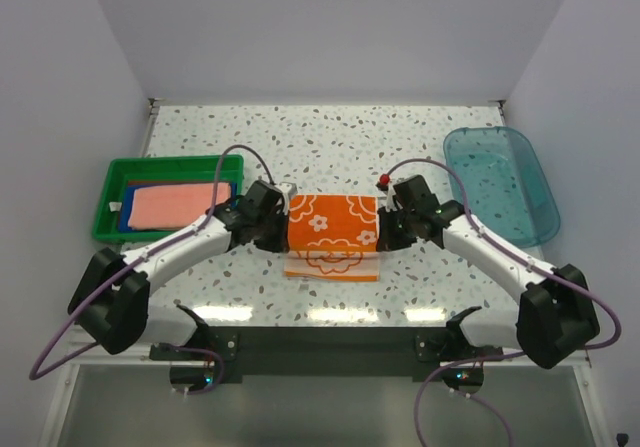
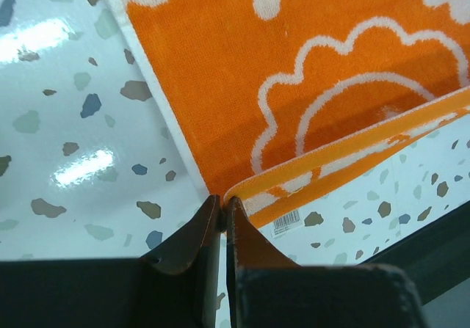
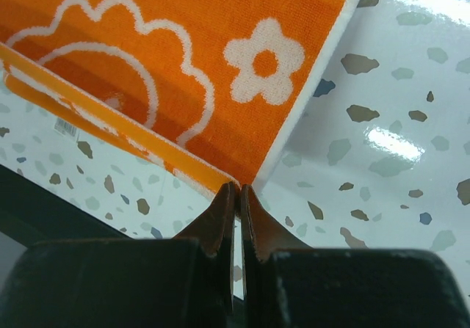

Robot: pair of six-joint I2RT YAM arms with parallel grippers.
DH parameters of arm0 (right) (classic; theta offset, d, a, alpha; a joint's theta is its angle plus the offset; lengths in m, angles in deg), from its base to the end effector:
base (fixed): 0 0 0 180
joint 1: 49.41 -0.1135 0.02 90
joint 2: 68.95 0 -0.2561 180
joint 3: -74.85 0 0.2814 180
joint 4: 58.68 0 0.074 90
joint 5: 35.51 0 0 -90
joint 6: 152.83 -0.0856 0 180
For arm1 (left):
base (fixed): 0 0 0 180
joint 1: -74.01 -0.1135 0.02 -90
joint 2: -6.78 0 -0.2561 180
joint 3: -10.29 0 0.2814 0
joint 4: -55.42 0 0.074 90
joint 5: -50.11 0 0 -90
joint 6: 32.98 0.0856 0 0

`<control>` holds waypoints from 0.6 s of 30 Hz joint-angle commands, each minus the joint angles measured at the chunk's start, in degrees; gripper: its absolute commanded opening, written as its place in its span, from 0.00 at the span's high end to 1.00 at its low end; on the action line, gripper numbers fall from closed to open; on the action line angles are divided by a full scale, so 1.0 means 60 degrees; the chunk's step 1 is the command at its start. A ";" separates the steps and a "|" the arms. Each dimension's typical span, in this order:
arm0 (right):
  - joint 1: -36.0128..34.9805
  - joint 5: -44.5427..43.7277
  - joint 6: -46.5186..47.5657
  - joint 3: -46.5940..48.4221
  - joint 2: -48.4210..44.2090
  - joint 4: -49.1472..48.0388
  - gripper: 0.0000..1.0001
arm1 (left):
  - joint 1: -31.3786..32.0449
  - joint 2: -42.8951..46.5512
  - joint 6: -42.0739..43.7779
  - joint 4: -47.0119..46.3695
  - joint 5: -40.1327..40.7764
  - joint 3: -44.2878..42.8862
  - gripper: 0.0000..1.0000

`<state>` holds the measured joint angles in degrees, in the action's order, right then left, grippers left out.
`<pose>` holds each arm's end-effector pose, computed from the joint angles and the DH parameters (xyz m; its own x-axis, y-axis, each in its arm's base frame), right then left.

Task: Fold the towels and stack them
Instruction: Fold the towel

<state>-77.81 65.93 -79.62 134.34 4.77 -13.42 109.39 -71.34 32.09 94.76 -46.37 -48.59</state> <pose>0.2568 0.1582 0.1541 -0.8858 -0.1571 -0.4367 -0.3122 0.8979 0.3102 0.2520 -0.1908 0.1357 -0.8937 0.1209 -0.4321 0.2719 0.9120 -0.3071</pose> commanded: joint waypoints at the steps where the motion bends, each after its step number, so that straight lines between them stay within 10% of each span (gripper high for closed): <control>1: 0.0017 -0.0310 -0.0057 0.0355 -0.0507 0.0485 1.00 | -0.0022 0.0540 0.0053 0.0549 0.0743 -0.0544 0.99; 18: -0.0261 0.0056 -0.0569 -0.1153 0.0310 -0.0686 1.00 | -0.0022 -0.0337 0.0155 -0.0402 0.0187 0.0714 0.98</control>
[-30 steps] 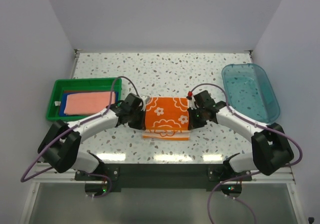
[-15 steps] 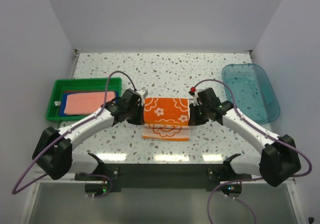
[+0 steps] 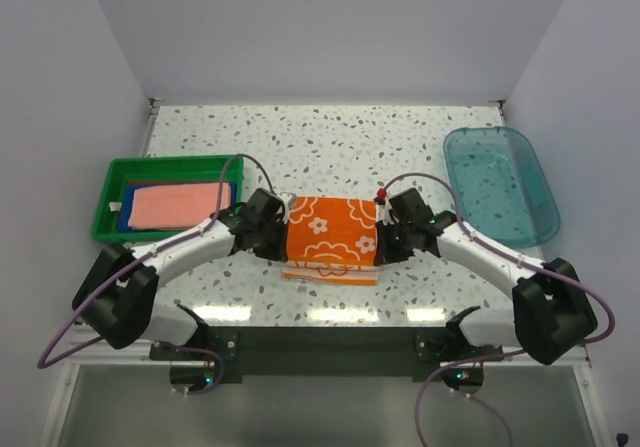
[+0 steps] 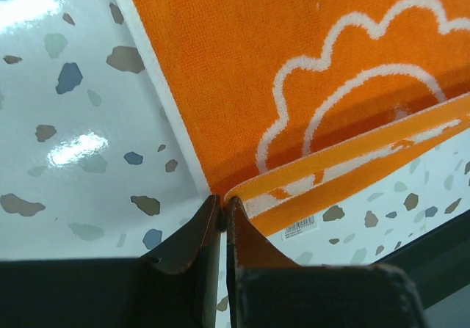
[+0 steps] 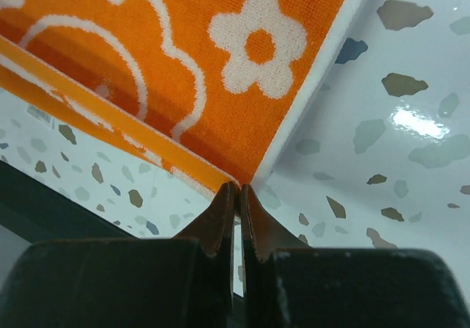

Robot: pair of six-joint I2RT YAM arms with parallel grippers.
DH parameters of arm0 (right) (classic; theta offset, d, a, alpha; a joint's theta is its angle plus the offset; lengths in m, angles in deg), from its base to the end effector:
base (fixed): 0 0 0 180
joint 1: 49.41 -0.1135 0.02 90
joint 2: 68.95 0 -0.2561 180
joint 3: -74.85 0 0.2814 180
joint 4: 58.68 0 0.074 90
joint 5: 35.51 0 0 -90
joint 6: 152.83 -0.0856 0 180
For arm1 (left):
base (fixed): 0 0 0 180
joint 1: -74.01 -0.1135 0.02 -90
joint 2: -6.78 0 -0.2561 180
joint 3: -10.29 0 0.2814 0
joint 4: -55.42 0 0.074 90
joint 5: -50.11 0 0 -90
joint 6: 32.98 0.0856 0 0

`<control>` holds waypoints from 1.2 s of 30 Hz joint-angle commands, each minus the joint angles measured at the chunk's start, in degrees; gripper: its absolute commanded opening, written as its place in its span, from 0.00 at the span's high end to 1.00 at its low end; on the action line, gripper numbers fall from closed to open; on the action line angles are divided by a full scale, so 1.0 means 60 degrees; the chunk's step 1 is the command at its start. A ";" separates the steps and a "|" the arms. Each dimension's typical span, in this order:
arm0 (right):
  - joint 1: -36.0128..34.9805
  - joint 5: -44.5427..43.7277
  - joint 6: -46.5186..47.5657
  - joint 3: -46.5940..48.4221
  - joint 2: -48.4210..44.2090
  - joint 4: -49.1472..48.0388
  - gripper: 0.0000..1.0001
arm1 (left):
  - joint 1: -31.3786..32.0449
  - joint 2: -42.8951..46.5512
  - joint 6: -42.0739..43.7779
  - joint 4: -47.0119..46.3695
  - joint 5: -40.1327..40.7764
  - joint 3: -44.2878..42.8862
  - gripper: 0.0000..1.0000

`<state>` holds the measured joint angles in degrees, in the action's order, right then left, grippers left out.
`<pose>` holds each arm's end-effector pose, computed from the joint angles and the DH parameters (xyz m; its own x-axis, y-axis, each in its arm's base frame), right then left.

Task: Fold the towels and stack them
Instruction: Fold the towel

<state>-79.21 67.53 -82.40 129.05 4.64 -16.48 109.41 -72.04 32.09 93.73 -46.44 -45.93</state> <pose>0.2403 0.1599 0.1273 -0.9125 -0.1466 -0.3818 -0.2883 0.8927 0.3464 0.2450 -0.1861 0.1176 -0.9076 0.1312 -0.3989 0.2626 0.9186 -0.2953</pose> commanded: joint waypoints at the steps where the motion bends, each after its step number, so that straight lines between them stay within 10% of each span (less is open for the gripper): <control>1: -0.0043 -0.0239 -0.0107 -0.0403 0.0392 -0.0380 1.00 | -0.0011 -0.0280 0.0156 -0.0319 0.0212 0.0300 0.97; 20: -0.1039 0.0802 0.0055 -0.0083 -0.1569 0.2210 0.71 | 0.0062 0.2721 -0.0752 0.0296 -0.0711 0.0858 0.48; 36: -0.1083 -0.0269 -0.1250 -0.0345 0.0465 -0.0454 0.78 | 0.0853 -0.0499 -0.0430 -0.0026 -0.0959 -0.0053 0.74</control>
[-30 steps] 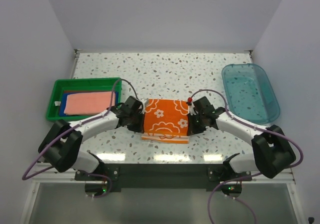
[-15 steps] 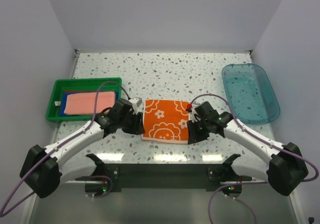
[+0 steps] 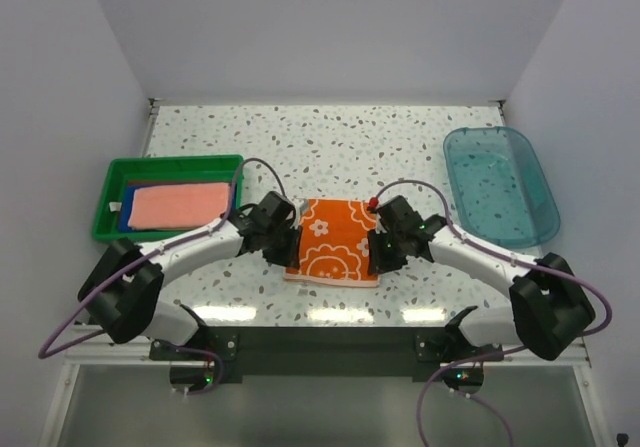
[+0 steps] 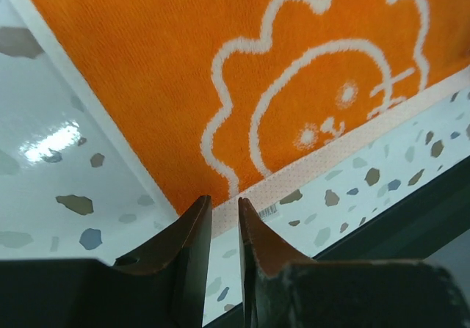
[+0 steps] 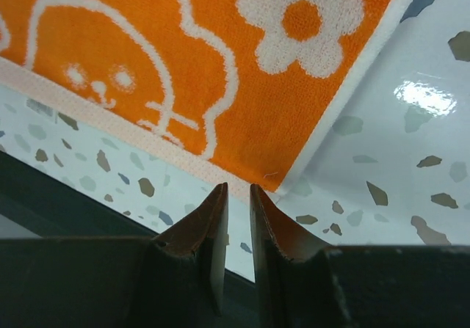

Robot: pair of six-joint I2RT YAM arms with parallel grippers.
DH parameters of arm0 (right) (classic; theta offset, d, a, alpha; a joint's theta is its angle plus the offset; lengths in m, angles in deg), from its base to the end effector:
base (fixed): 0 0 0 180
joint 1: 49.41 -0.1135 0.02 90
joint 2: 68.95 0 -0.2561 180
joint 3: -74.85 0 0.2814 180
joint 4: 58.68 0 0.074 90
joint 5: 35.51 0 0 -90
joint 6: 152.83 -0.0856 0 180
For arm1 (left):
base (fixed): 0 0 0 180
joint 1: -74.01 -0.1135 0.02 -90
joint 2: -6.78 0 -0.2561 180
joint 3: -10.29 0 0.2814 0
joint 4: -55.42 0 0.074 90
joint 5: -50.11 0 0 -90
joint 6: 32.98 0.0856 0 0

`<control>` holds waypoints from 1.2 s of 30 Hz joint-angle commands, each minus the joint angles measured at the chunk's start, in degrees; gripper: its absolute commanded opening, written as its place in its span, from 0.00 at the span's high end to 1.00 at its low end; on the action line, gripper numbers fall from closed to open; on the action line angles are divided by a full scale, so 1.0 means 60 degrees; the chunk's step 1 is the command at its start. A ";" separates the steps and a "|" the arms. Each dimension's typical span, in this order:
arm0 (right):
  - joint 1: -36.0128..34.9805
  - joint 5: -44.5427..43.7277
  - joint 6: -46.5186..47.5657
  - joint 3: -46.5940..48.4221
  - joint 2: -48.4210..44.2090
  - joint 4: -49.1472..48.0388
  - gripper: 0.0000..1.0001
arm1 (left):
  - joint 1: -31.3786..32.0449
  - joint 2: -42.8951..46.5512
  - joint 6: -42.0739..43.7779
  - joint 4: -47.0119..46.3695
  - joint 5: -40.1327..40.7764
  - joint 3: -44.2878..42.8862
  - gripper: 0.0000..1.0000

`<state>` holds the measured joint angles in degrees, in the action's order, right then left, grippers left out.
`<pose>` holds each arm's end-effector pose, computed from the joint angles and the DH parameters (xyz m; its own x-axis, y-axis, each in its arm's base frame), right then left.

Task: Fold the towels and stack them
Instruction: Fold the towel

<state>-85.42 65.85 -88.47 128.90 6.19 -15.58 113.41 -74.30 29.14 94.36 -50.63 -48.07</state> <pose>0.2211 0.1816 0.1176 -0.9360 -0.1558 -0.3158 -0.2671 0.8985 0.3483 0.2332 -0.2122 0.1187 -0.9248 0.1651 -0.3429 0.2936 0.8827 -0.3670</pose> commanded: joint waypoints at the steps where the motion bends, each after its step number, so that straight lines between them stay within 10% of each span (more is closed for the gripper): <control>1: -0.0019 0.0041 -0.0237 -0.0538 0.0352 -0.0750 0.78 | 0.0245 -0.0183 0.0032 -0.0190 -0.0289 0.0436 0.75; 10: -0.0048 -0.0266 -0.0179 -0.0819 0.0091 0.0258 0.78 | 0.0465 0.0094 -0.0349 0.0292 -0.0042 0.1214 0.76; 19: 0.0418 -0.1672 0.1125 0.2253 0.0059 0.1492 0.78 | 0.0145 0.0755 0.0133 0.0835 0.1731 -0.1494 0.53; 36: 0.1826 -0.1527 0.0862 0.3548 0.4159 -0.2214 0.82 | -0.1878 -0.4298 0.1717 -0.1332 0.1131 -0.4382 0.65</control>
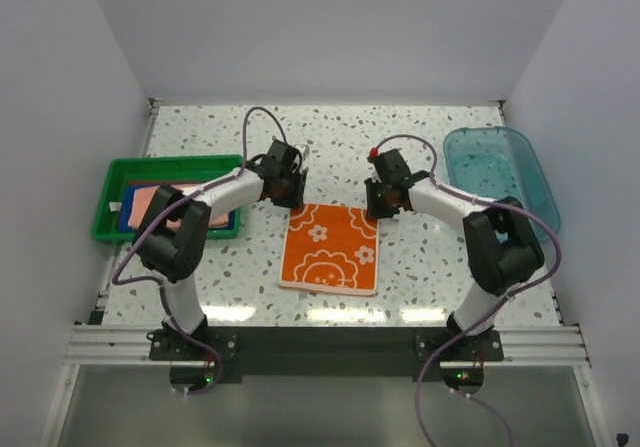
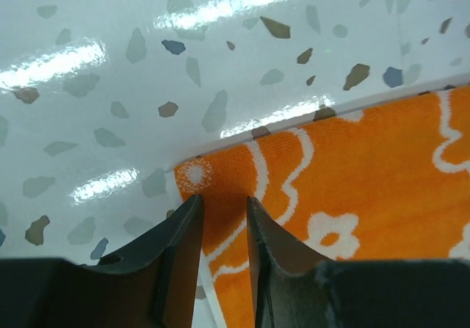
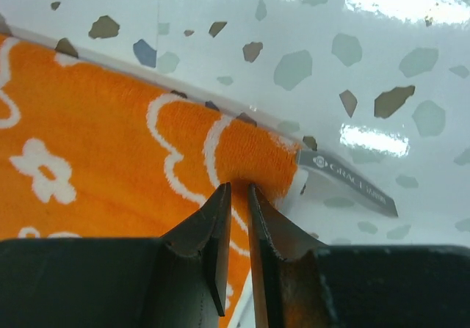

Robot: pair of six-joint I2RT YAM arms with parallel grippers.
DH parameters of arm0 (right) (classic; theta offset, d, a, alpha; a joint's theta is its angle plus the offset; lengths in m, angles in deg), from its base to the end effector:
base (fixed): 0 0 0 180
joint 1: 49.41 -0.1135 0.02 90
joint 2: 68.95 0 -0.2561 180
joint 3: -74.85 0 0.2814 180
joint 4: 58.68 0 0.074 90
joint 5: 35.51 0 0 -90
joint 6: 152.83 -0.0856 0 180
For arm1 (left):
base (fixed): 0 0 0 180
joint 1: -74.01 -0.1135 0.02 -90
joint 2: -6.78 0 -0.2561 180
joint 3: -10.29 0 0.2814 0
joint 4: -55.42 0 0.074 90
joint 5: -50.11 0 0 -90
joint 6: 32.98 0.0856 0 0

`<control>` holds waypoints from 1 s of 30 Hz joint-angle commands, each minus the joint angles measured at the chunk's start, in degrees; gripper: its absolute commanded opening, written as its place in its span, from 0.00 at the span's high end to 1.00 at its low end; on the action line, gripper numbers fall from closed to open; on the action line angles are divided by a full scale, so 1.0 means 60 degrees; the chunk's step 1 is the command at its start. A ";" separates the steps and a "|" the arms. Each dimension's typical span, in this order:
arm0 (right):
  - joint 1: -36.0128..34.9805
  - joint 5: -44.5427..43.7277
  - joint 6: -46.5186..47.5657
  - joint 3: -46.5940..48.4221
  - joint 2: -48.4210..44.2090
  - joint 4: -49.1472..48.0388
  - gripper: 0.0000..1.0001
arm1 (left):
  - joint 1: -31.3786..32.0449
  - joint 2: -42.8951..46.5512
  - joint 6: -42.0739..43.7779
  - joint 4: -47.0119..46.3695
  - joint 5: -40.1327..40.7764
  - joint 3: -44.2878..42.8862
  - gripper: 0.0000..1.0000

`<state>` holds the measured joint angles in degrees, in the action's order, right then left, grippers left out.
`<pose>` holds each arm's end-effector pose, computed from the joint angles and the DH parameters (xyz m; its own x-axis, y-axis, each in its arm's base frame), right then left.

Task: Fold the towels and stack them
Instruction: Fold the towel

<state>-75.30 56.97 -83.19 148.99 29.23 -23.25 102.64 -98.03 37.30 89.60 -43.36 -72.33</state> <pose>0.3533 0.1756 0.1150 -0.8852 -0.0432 -0.4633 -0.1579 0.9645 0.2117 0.3787 -0.2127 0.1221 -0.8593 0.0854 -0.5043 0.2313 0.9442 -0.2343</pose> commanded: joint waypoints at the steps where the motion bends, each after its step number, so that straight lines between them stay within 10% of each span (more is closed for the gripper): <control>1: 0.0227 -0.0033 0.0024 0.0185 0.0453 -0.0995 0.82 | -0.0141 -0.0561 0.0314 -0.0612 -0.0053 -0.0252 0.66; 13: 0.0653 0.0025 0.1882 0.1281 0.1480 -0.0456 0.81 | -0.0478 -0.0272 -0.0990 -0.1330 0.0181 0.0791 0.66; 24: 0.1063 0.1371 0.5397 0.3902 0.1449 0.2297 0.56 | -0.0522 0.0155 0.3197 -0.0833 0.0929 -0.1143 0.29; 30: 0.1443 0.2529 0.6629 0.5323 0.2722 0.3572 0.58 | -0.0800 -0.0577 0.5351 0.0075 -0.0169 -0.1862 0.29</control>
<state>-67.65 66.37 -50.38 176.31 41.55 -8.78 99.25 -100.13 58.78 86.67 -41.28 -81.05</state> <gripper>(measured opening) 0.428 0.717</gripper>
